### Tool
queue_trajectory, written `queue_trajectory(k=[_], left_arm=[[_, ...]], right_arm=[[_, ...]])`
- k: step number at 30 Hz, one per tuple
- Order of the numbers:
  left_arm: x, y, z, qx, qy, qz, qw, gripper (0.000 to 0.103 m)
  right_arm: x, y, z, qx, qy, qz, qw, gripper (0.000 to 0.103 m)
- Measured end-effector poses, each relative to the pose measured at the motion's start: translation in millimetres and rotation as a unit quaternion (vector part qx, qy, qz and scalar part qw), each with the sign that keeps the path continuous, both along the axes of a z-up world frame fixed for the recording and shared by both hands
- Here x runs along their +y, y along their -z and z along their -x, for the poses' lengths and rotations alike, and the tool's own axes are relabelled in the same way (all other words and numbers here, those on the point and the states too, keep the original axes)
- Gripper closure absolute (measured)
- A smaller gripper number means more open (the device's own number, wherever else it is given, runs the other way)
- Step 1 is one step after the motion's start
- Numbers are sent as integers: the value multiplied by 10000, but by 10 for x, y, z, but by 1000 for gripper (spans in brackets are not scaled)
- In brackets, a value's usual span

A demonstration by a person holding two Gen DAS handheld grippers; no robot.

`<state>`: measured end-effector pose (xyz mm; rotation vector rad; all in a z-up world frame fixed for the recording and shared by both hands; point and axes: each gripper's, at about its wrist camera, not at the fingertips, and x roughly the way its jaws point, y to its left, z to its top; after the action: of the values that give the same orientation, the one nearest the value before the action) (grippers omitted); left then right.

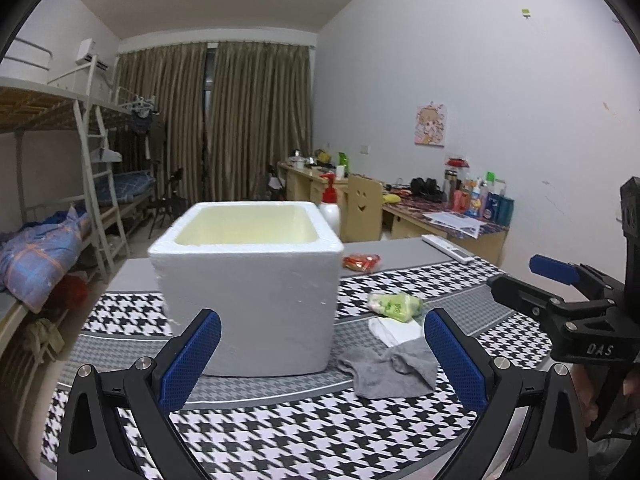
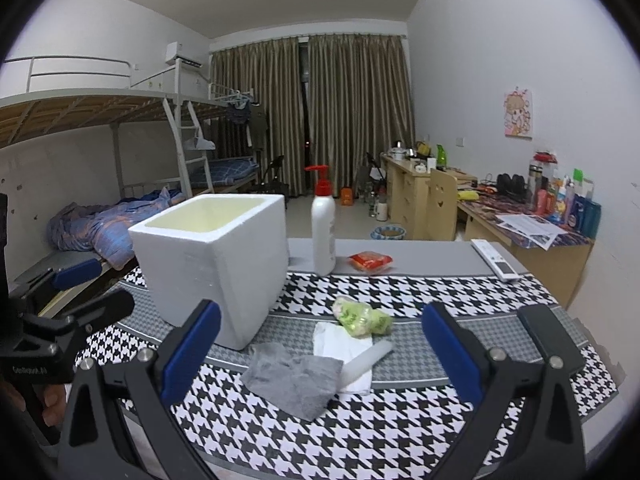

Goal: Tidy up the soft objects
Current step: 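Move the left gripper down around the grey sock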

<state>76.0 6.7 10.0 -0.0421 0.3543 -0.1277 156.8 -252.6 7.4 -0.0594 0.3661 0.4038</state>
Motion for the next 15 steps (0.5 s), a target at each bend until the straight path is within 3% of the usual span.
queue_trajectory(k=[15], left_arm=[[-324,116,-199,281,388,-87,9988,1]], right_arm=[[-222,64,-116,234,286,13,9993,1]])
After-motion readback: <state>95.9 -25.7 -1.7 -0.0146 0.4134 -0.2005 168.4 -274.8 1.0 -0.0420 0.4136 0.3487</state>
